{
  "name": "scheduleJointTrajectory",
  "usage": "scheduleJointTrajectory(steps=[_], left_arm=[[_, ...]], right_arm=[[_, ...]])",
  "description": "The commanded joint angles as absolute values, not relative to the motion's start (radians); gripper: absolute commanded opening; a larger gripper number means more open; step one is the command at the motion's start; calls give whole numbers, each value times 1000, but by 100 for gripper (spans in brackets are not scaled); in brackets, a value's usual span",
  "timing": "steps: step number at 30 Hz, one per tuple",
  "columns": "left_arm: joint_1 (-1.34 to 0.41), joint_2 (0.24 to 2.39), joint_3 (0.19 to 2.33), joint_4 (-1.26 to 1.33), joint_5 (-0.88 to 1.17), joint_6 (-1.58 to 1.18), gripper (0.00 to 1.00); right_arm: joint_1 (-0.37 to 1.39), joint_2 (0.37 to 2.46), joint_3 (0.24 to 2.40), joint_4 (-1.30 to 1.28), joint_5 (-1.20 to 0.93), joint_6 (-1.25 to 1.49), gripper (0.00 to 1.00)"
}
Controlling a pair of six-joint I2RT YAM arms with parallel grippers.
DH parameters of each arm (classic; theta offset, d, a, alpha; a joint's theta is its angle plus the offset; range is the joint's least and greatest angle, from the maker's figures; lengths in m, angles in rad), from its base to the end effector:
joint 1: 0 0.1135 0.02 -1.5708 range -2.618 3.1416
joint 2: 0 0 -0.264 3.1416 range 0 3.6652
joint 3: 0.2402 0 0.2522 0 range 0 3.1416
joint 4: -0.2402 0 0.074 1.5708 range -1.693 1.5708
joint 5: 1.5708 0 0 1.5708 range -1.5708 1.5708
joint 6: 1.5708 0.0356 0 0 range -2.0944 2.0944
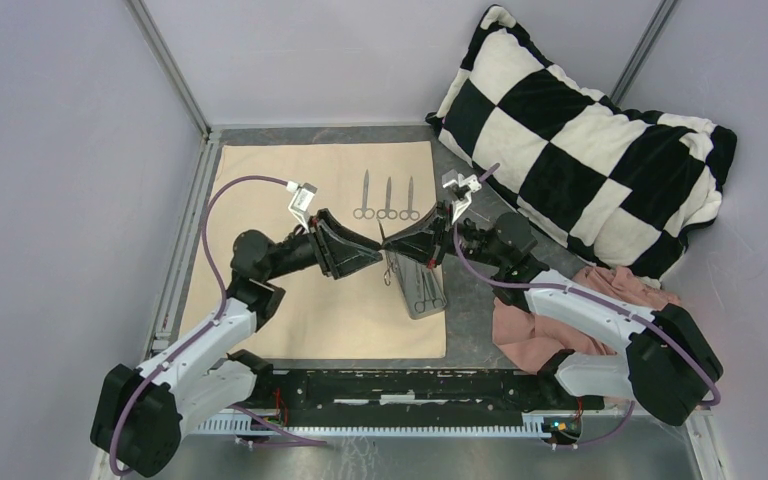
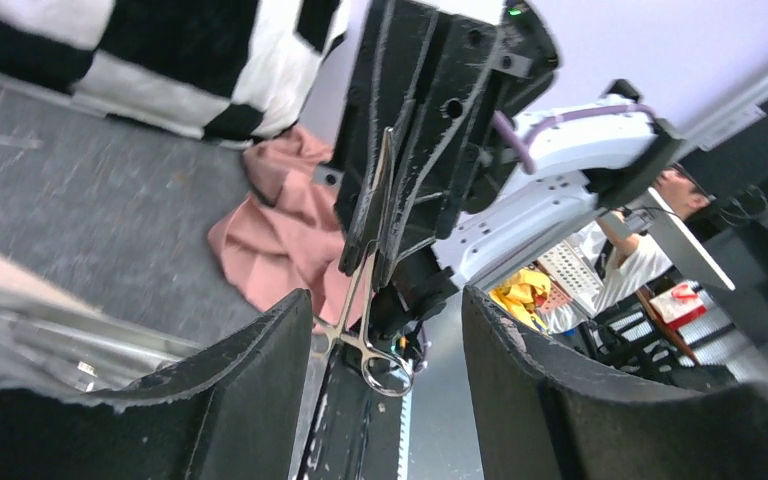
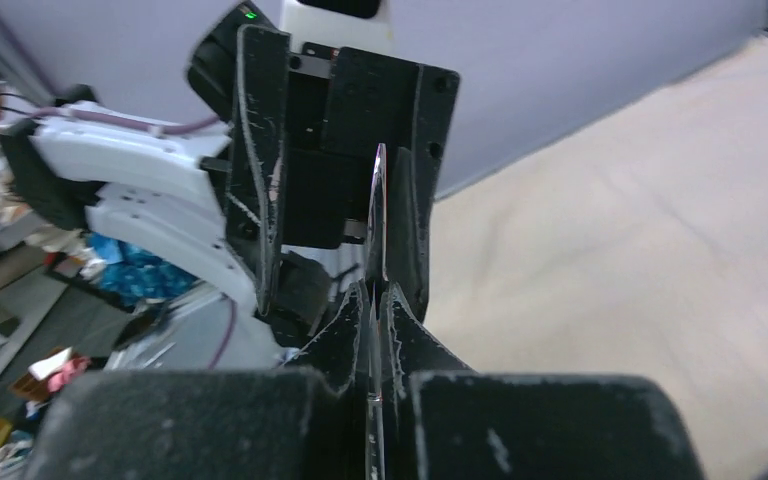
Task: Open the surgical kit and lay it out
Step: Place the medical item in the surgical kit.
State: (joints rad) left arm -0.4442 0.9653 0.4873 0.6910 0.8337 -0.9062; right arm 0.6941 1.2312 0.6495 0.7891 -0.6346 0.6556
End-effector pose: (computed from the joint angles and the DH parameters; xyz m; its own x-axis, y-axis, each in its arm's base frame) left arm 0.1788 -0.1143 0.2919 -0.6240 -0.2890 -0.7260 0.7314 0.1110 -0.6728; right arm 0.1942 0.1890 0.2991 -0.4604 0.2555 -0.8501 -0.8583 0.1162 0.4998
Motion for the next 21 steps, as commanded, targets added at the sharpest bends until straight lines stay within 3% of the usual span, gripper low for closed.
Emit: scheduleJointTrajectory(steps=[1,10,21], left_arm=[[-443,927,457,1007,868,-1047,63],[-495,948,460,1106,891,-1102,58],[-541,967,462,1114,908,-1103,33]], right_arm=[[719,1235,701,1027,-768,798,0],[732,1295,706,1226,-776,946,0],[734,1316,704,1259,-746,968,0]])
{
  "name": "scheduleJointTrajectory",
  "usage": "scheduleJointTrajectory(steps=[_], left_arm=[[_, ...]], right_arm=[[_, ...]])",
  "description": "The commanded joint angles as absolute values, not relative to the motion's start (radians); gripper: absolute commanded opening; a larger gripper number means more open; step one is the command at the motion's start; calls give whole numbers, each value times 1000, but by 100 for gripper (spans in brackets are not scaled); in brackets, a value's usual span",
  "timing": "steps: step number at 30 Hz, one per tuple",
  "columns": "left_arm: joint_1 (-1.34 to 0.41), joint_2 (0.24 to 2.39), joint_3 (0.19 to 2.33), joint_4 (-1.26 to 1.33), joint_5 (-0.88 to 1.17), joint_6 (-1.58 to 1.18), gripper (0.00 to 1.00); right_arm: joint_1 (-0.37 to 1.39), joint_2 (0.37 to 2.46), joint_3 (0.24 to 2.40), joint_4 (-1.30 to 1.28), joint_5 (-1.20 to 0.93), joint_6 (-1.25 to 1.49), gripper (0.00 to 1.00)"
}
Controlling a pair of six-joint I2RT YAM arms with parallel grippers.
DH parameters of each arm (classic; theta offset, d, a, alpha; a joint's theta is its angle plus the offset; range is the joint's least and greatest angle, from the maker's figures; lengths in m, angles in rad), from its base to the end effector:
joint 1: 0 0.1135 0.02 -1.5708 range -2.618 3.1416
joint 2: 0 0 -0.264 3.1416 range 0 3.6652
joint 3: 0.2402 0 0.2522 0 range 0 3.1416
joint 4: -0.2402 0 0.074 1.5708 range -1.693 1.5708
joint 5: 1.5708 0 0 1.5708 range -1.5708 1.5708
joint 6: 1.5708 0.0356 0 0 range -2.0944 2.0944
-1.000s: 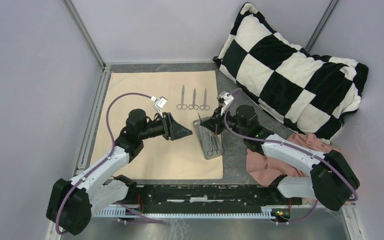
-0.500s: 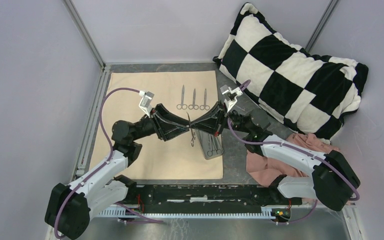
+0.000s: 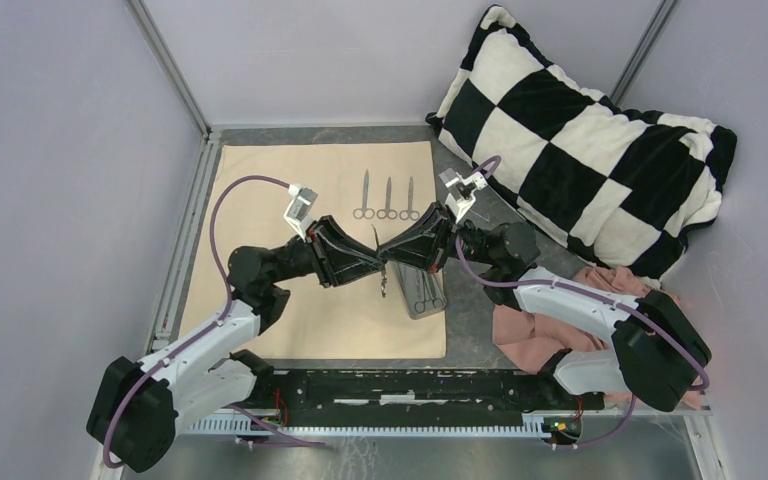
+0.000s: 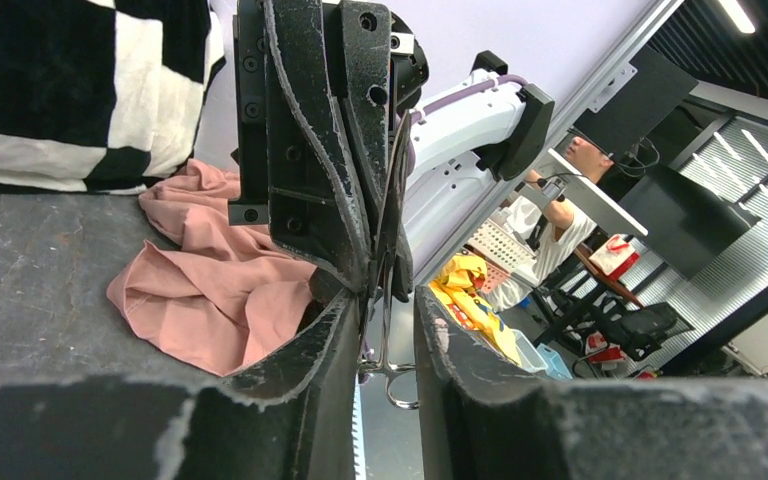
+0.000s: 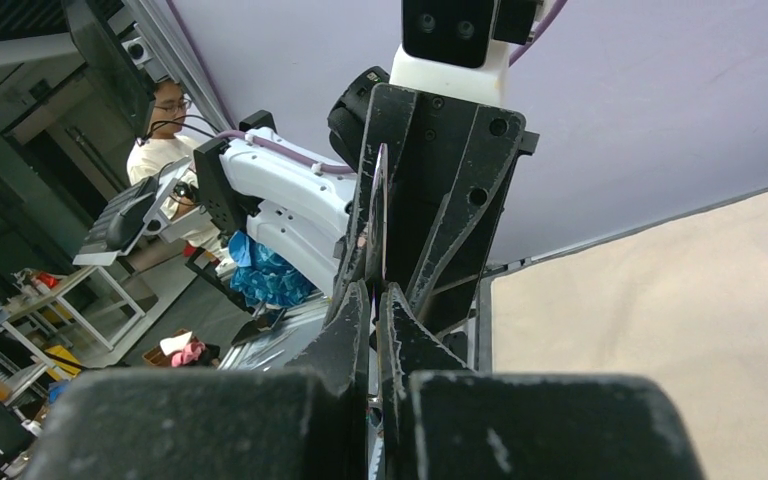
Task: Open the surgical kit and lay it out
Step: Place the medical item in the surgical kit.
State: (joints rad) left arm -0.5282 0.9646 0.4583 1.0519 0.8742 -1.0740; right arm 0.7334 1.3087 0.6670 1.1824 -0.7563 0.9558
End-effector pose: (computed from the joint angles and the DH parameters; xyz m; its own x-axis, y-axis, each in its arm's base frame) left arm 0.1553 -0.1222 0.3144 -0.5685 -0.3213 -0.7573 0.8181 -0.1233 -0.5618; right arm 0.1838 0.1985 0.3213 -0.5341 0.3185 -0.7832 -0.8454 -0.1969 0.4965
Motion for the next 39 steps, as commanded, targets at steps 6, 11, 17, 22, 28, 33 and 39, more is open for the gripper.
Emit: scheduleJointTrajectory(steps=[6,11,17,22,28,33,39], left_arm=[[-541,954,470,1059,898,-1071,10],[-542,901,506,816,843,-914,2],[-541,851,588,406,696,-708,2],[-540,936,744,-65,345,-546,2],[-536,1293,1050,-464,-107,-434,2],[-490,1652,1319,-551,-249,-334,2],[-400,1965,1629,-631,-256,-249,2]], right_arm=[[734,1318,695,1248,-733,956,0],[733,1295,672,1165,-690,900,0],[646,1226,656,827,-566,771,52],[511,1196,737,183,-299,461,85],[469,1147,680,2,-113,256,89],[469,1103,633,-39,-73,192,89],[469,1064,607,-33,-88,174,89]])
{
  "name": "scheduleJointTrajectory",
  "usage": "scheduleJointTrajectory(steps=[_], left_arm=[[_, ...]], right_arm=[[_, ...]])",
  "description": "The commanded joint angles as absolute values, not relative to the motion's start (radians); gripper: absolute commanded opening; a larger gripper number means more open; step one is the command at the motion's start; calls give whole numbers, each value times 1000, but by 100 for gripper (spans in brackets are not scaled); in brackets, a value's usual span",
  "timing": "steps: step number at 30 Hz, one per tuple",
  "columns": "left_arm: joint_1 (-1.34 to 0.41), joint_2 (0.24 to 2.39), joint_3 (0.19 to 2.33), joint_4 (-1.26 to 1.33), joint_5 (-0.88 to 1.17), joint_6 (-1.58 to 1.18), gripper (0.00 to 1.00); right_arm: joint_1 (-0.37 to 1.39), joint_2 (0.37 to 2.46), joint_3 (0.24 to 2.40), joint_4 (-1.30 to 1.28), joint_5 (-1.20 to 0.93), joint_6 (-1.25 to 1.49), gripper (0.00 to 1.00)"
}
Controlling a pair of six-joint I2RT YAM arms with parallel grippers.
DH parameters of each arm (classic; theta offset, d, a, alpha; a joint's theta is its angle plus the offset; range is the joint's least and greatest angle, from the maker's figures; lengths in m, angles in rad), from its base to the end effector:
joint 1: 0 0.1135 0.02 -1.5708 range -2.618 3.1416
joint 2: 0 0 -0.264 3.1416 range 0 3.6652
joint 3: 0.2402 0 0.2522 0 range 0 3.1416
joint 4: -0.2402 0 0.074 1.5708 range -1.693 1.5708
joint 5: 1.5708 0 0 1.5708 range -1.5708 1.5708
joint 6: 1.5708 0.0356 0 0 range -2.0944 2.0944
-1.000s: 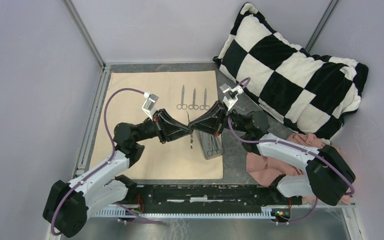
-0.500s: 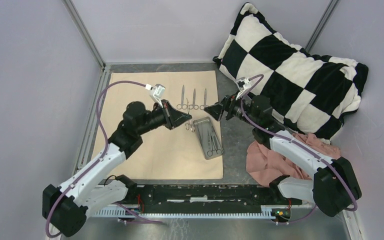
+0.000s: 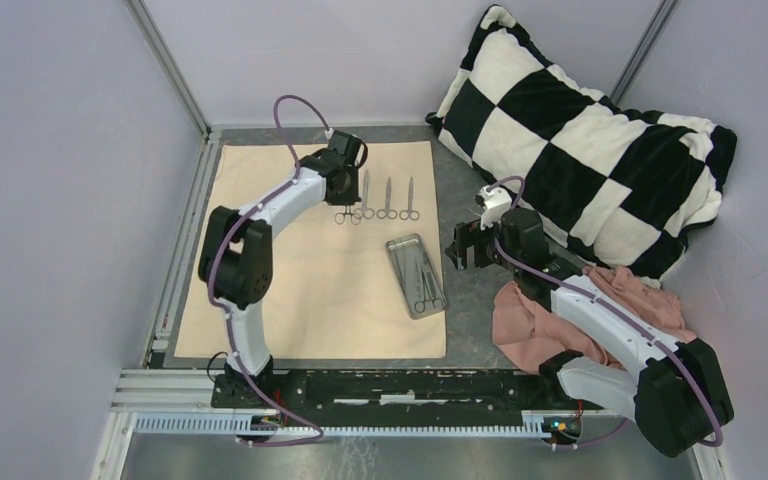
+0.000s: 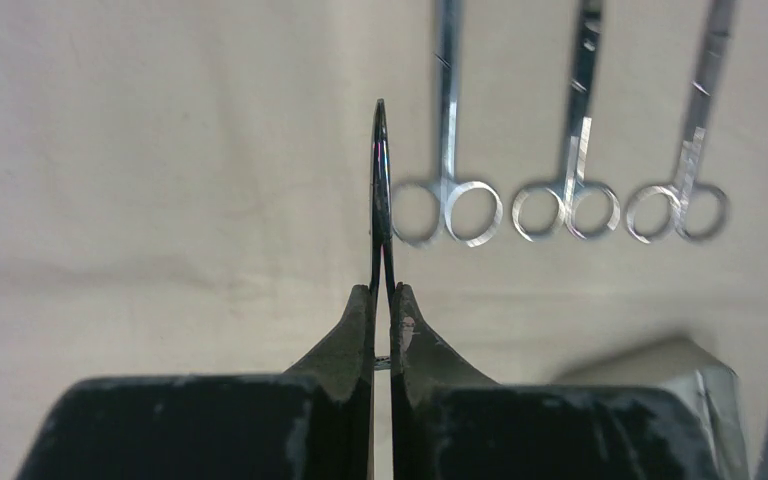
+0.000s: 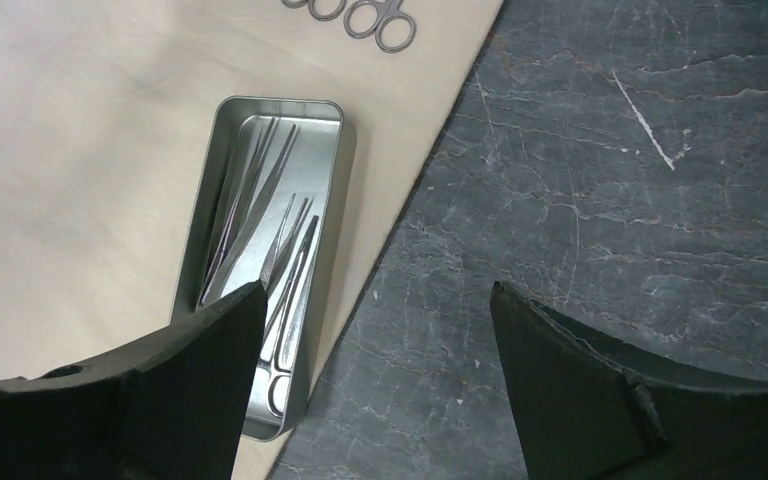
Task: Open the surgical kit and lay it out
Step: Place the medical item in the surgical kit.
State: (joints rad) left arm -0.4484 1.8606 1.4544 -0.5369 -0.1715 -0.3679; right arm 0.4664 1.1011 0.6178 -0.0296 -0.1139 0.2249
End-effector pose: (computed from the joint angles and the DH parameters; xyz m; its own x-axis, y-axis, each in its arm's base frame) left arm 0.3705 -0.1715 0.2365 -0.8017 -0.0076 -0.5977 0.0520 0.9952 -0.0823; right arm 0.2131 0.1118 0.2345 -0.5466 -0.0271 -0.8369 -0.4240 0.8709 0.2487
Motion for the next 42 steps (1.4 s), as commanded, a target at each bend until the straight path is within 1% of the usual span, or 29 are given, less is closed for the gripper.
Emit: scheduleJointTrajectory(steps=[1,5,12,23,27,29,34,35,38,42], left_arm=[[-390,2001,1661,-635,-254,-241,2],[-367,2101,1759,-666,-262,-216,2],[-348,2195,1818,-665,-153,-226,4],[-323,2258,1840,-662,-158,-248,6],[-318,2273,1841,-655,-134,-260,9],[-315,2277,1842,-655,-143,-263,12],[-310,2280,1852,-653,-147,-263,26],[-310,2281,1853,-654,-145,-261,30],[-310,2265,1854,-661,-140,-259,36],[-309,2189,1843,-688,-136,-257,41]], right_arm=[[469,1061,605,-31,-91,172,89],[469,1057,607,-34,-95,164,89],[473,1064,614,-33,-103,161,88],[473,1069,620,-35,-106,165,88],[474,1072,621,-30,-113,169,88],[474,1072,621,-28,-116,170,87],[474,1079,617,-20,-134,172,87],[473,1081,616,-18,-142,173,87],[474,1094,616,-16,-162,172,87],[483,1125,636,-45,-194,175,86]])
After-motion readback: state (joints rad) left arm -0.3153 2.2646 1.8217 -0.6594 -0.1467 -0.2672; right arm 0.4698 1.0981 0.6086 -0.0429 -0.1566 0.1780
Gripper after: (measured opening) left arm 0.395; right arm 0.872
